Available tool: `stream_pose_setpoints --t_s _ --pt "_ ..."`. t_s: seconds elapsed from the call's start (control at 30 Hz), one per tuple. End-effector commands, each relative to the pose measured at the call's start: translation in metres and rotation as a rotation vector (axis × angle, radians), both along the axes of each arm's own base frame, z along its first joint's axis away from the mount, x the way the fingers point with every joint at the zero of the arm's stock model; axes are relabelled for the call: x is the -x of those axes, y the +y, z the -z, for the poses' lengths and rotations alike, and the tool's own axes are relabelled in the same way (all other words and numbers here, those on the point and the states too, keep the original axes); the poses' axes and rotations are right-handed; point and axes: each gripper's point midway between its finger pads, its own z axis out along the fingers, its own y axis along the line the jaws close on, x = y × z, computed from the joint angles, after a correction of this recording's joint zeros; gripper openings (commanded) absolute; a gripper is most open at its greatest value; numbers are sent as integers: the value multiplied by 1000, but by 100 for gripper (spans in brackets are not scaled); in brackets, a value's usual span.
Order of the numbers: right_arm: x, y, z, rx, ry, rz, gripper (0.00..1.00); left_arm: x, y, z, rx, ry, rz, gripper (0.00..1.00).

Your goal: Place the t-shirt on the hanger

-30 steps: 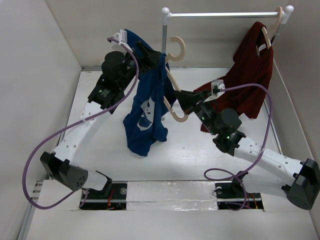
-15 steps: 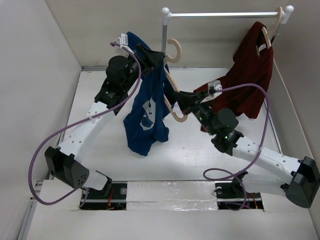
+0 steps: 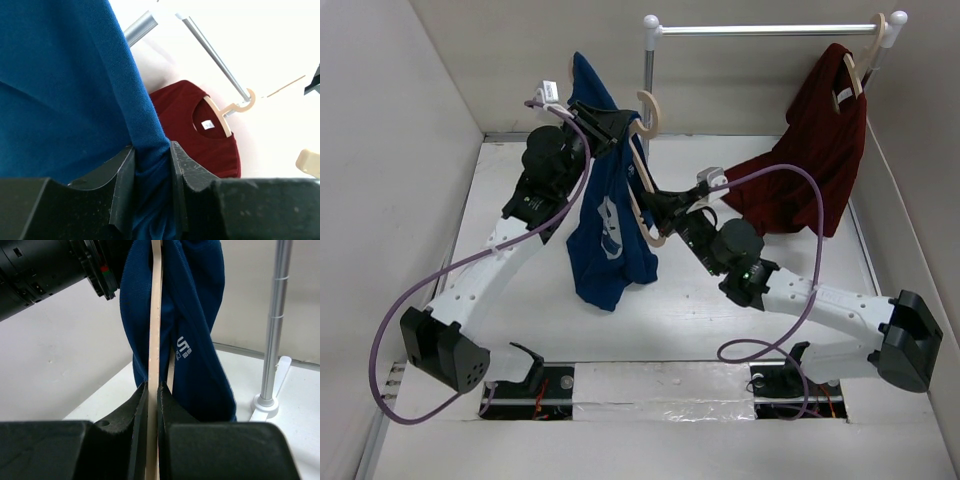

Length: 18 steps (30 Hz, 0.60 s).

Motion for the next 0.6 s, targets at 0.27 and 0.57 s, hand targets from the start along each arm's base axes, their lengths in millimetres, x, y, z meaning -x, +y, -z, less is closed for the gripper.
stream_pose_setpoints --t_s 0.27,0.57 --pt "36 -9 -53 -74 -104 -62 45 53 9 -36 51 -146 104 0" --pt "47 -53 -17 50 -100 -132 29 77 12 -53 87 -188 167 0"
